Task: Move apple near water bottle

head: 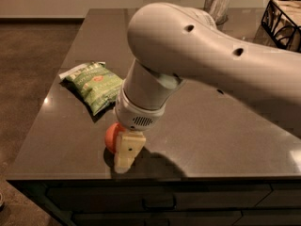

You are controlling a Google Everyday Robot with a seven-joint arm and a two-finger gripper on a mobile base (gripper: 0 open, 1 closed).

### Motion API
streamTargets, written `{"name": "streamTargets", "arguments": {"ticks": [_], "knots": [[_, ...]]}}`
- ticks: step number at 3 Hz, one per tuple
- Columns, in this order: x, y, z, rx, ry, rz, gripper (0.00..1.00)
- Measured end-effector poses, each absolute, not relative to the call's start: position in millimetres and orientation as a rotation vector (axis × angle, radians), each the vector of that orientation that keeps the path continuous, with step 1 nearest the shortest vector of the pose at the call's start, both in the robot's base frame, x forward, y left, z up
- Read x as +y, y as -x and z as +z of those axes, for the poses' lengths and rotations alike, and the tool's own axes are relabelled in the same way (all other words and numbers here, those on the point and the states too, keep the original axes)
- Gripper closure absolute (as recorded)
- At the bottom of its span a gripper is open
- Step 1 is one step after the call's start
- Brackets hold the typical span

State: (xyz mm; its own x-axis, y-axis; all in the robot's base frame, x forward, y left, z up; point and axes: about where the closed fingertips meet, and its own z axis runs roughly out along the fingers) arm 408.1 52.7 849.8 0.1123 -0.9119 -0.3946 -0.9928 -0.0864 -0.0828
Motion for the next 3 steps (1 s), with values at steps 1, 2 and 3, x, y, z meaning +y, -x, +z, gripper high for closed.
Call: {"name": "streamTargets", "arguments": {"ticks": [1, 2, 3], "knots": [[53.6, -418.1, 861.9, 1.851, 2.063, 0.34, 0.41], [44.3, -429.7, 874.6, 1.849, 2.059, 0.311, 0.65], [22.3, -465.8, 910.5, 1.858, 2.013, 0.175, 0.96]]}}
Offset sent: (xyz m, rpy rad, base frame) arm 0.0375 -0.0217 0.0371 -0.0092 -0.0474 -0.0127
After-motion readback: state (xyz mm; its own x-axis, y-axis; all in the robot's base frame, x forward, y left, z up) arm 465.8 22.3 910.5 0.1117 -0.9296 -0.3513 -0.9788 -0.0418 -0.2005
